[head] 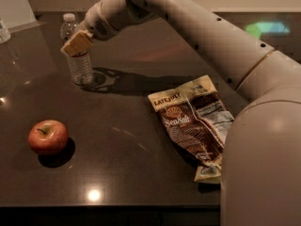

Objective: Knock water bottle over

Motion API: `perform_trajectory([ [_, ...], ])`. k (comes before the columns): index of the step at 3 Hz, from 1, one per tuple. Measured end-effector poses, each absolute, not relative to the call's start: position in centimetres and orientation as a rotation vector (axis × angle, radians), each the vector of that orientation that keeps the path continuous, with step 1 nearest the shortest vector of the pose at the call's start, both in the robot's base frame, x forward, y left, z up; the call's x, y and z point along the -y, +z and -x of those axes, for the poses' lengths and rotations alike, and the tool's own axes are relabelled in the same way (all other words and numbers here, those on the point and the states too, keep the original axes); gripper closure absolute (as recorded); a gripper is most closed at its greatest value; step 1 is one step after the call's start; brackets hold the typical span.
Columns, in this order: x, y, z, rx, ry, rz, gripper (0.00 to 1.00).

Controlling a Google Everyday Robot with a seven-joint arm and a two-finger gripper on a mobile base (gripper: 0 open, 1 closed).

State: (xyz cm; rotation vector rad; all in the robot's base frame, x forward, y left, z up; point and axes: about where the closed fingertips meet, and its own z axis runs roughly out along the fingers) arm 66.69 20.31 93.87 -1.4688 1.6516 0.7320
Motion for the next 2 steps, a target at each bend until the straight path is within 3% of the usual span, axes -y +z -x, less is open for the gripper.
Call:
perform_trajectory([
  [2, -18.2, 96.5, -66.4, -1.742, 0.680, 1.458, 0.88],
])
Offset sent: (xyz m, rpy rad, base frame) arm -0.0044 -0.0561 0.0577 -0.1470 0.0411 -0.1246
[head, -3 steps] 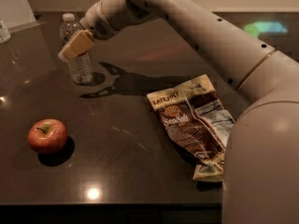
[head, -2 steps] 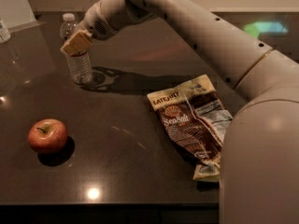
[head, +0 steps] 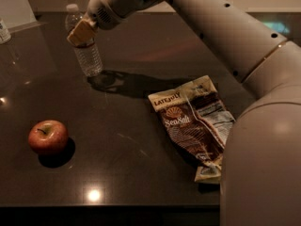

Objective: Knock water bottle over

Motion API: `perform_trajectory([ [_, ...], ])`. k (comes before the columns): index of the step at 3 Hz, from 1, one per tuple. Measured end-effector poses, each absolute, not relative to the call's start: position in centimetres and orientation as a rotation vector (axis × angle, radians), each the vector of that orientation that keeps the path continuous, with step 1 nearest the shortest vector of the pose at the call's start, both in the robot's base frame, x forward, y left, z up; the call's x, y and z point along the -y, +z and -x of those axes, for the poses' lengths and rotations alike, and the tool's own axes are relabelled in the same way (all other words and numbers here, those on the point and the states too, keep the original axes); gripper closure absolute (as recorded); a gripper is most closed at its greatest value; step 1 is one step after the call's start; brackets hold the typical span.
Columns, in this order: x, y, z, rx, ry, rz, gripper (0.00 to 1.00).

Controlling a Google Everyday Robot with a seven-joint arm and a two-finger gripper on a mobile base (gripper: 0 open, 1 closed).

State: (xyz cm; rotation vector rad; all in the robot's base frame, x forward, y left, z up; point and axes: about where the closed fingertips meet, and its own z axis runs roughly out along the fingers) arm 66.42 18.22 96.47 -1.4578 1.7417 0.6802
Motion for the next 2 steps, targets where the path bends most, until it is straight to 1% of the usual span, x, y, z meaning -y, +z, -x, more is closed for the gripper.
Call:
perform_trajectory([
  [1, -15.1, 98.7, -66.3, -1.825, 0.569, 1.489, 1.00],
  [2, -11.4, 98.8, -66.0, -1.936, 0.427, 1.576, 1.00],
])
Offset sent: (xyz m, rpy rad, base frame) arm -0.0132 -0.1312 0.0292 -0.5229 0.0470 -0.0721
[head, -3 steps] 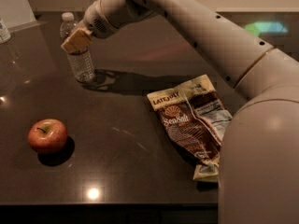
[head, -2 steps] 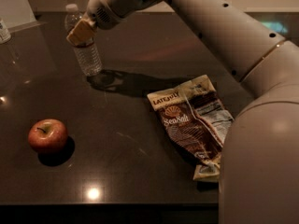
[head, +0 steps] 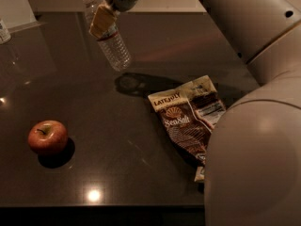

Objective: Knock water bottle over

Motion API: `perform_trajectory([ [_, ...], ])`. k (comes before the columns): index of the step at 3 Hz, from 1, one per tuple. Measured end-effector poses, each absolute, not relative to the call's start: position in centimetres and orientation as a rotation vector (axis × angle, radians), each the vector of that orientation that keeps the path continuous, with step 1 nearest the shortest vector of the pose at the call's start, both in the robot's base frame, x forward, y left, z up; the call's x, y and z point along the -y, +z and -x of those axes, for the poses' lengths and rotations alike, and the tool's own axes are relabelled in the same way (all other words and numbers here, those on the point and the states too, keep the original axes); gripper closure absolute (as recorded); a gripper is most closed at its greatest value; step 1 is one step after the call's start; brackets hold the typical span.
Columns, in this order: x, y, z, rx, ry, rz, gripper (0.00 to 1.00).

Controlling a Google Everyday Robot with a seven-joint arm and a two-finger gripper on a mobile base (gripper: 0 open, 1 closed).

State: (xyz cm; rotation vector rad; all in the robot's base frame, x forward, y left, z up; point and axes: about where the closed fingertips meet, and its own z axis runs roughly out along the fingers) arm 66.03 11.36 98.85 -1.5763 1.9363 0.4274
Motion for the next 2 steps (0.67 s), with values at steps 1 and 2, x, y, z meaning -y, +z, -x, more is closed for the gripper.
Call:
perform_trajectory([
  [1, -7.5, 97.2, -65.2, -2.053, 0.309, 1.678, 1.00],
  [2, -4.3, 95.4, -64.7, -2.129, 0.195, 1.776, 1.00],
])
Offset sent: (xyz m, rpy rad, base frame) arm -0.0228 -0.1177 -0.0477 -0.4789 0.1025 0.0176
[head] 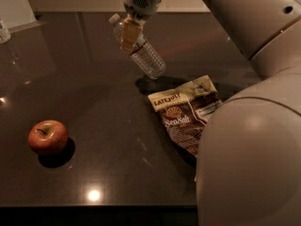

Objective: Knock water bottle over

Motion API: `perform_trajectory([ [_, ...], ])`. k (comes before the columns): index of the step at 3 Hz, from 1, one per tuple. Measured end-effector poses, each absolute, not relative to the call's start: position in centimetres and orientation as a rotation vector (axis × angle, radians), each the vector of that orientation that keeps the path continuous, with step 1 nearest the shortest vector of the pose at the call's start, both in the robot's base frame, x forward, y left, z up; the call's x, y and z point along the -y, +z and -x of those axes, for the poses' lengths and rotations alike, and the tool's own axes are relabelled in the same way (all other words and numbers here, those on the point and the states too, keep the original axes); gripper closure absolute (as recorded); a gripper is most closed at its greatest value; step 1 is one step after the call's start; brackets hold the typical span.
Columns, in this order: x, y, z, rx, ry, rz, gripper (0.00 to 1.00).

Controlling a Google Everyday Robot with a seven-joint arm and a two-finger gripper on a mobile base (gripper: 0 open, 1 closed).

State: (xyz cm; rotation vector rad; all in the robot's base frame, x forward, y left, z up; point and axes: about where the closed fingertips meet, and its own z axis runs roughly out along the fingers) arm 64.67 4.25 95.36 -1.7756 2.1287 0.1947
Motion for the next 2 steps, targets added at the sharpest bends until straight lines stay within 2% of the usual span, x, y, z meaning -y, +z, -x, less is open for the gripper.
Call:
perform_trajectory([
  [1, -2.6, 93.8, -64.6, -2.145, 0.113, 1.885, 1.00],
  [2, -2.5, 92.6, -64.7, -2.095, 0.041, 2.040, 0.87],
])
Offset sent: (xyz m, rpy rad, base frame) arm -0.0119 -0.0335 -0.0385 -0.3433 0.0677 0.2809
